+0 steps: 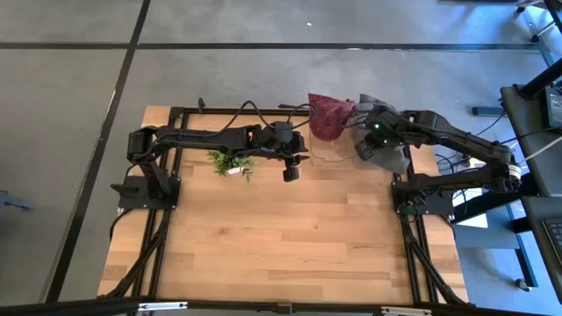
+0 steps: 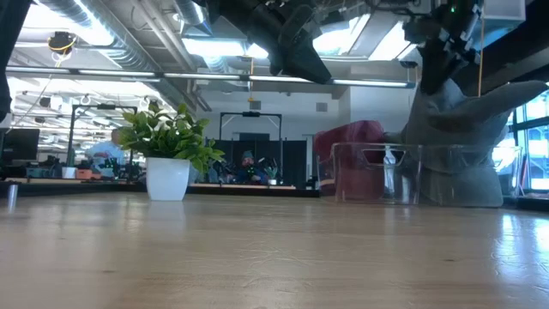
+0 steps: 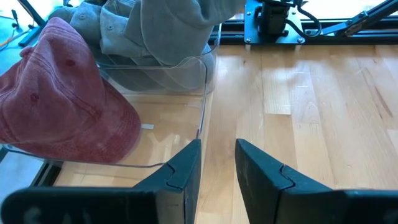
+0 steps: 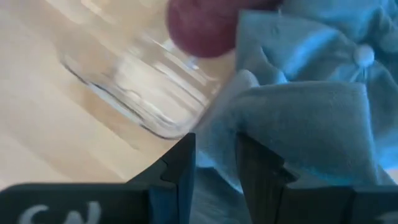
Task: Pick & Place hat
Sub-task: Put the gray cap into the right transparent bin
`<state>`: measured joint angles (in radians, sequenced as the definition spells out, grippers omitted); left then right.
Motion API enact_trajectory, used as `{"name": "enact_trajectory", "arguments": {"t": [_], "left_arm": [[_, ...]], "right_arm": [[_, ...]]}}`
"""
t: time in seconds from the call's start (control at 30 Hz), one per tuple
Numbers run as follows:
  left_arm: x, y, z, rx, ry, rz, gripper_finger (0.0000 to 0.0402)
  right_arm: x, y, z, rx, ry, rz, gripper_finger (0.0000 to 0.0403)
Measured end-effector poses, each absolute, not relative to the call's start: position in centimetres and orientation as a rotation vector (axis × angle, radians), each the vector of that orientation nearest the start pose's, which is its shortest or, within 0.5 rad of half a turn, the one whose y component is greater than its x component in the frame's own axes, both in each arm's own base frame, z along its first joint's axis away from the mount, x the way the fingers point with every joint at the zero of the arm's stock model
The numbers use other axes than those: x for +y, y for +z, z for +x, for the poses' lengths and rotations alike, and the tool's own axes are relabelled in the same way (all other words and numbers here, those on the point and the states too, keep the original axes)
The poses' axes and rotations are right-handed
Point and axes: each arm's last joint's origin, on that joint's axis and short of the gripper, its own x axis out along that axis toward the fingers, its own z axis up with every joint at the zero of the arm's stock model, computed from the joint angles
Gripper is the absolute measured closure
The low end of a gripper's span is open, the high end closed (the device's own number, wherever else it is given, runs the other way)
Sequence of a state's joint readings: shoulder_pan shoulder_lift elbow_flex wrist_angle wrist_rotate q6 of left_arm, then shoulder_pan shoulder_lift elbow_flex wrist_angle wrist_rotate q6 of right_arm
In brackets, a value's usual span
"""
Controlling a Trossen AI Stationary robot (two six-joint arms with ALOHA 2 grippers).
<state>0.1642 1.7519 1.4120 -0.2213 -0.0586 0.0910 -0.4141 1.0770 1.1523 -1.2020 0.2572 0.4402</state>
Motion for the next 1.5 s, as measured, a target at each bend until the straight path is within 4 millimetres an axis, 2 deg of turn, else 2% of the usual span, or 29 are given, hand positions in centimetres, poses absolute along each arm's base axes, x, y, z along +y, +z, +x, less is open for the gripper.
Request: {"name": "enact_trajectory", "arguments": {"t": [0.27, 0.67, 0.77, 0.9, 1.0, 1.13, 1.27, 1.5], "left_arm": [[6.7, 28.7, 39.5, 0.571, 0.192, 0.059, 0.0306], [6.7, 28.7, 39.5, 0.564, 0.193, 0.058, 0.0306], [6.8, 28.3, 39.8, 0.571, 0.194, 0.052, 0.0306], [6.8, 27.1, 40.2, 0.6, 0.185, 0.026, 0.0306], [6.6, 26.3, 40.8, 0.609, 0.165, 0.022, 0.0306], [6.3, 26.0, 41.1, 0.597, 0.157, 0.026, 0.0306], [6.6, 26.4, 40.9, 0.591, 0.165, 0.026, 0.0306], [7.9, 28.4, 39.4, 0.569, 0.204, 0.017, 0.0306]], "right_arm": [[-7.9, 28.3, 15.5, 1.096, -0.955, 0.452, 0.0288], [-7.9, 23.2, 15.8, 1.151, -0.886, 0.407, 0.0288], [-7.7, 21.8, 15.4, 1.195, -0.883, 0.422, 0.0288], [-7.6, 21.0, 15.1, 1.206, -0.901, 0.425, 0.0288], [-7.6, 21.1, 15.1, 1.21, -0.905, 0.417, 0.0288], [-7.8, 22.6, 15.6, 1.224, -0.849, 0.365, 0.0288], [-7.9, 25.6, 16.0, 1.194, -0.792, 0.332, 0.0288], [-7.7, 30.6, 15.4, 1.083, -0.836, 0.338, 0.0288]]}}
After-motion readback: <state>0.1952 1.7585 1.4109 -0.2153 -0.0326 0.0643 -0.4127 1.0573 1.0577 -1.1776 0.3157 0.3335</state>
